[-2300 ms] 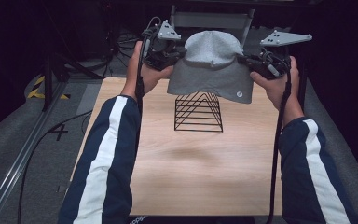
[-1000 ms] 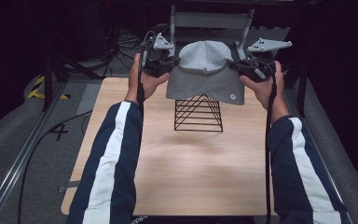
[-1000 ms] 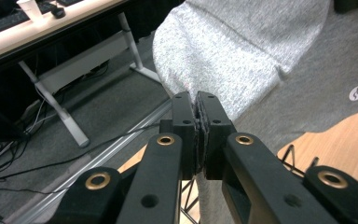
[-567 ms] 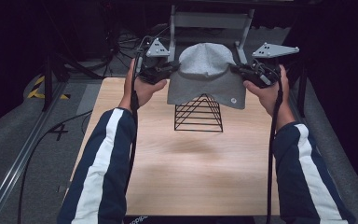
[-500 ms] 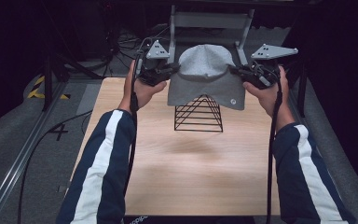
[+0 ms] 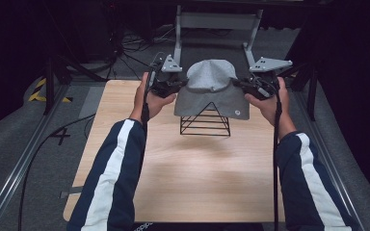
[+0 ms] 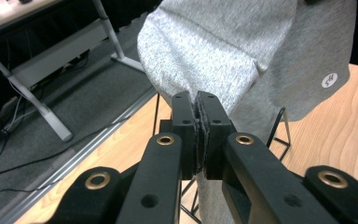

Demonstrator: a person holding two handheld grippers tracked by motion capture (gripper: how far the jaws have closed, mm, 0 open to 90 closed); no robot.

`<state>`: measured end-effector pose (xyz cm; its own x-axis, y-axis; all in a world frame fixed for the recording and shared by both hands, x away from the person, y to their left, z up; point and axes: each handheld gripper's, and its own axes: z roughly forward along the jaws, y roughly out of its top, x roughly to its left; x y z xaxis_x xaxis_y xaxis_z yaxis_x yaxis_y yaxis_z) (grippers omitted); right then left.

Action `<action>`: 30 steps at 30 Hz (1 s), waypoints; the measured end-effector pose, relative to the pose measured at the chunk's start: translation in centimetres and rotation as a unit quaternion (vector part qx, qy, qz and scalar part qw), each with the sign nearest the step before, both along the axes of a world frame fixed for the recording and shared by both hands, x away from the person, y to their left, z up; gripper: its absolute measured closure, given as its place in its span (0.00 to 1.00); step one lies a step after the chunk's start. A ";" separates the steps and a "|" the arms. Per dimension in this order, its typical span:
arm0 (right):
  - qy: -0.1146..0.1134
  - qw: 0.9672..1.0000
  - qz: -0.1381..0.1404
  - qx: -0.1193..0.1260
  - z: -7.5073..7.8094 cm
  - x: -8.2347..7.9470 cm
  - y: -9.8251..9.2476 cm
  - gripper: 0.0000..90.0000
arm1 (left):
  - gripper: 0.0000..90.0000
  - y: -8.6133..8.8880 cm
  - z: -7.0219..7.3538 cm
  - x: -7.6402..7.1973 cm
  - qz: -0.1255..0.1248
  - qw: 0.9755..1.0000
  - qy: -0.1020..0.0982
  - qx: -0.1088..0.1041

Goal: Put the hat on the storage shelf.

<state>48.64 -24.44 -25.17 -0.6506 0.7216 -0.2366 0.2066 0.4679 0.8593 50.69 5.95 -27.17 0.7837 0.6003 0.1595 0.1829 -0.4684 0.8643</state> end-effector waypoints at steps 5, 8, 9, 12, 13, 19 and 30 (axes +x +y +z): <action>0.012 1.000 0.000 0.010 -1.6 0.2 -0.7 0.94 | 0.96 0.2 -1.4 0.1 0.000 1.000 0.011 -0.015; 0.017 1.000 0.002 0.016 -2.4 0.1 -1.0 0.94 | 0.96 0.3 -2.1 -0.2 -0.001 1.000 0.013 -0.019; 0.019 1.000 0.003 0.017 -2.6 0.1 -1.1 0.94 | 0.96 0.4 -2.3 -0.2 -0.001 1.000 0.013 -0.022; 0.021 0.999 0.006 0.024 -3.4 -0.1 -1.4 0.94 | 0.96 0.6 -3.0 -0.4 0.000 1.000 0.015 -0.027; 0.022 0.999 0.007 0.026 -3.6 -0.1 -1.5 0.94 | 0.96 0.9 -3.2 -0.4 -0.002 0.999 0.015 -0.037; 0.024 0.999 0.020 0.043 -4.2 -0.8 -1.9 0.94 | 0.96 1.3 -2.9 -1.5 -0.021 0.998 0.007 -0.056; 0.012 0.999 0.041 0.033 -4.3 -2.0 -1.9 0.94 | 0.96 1.7 -3.6 -2.6 -0.026 0.998 0.002 -0.050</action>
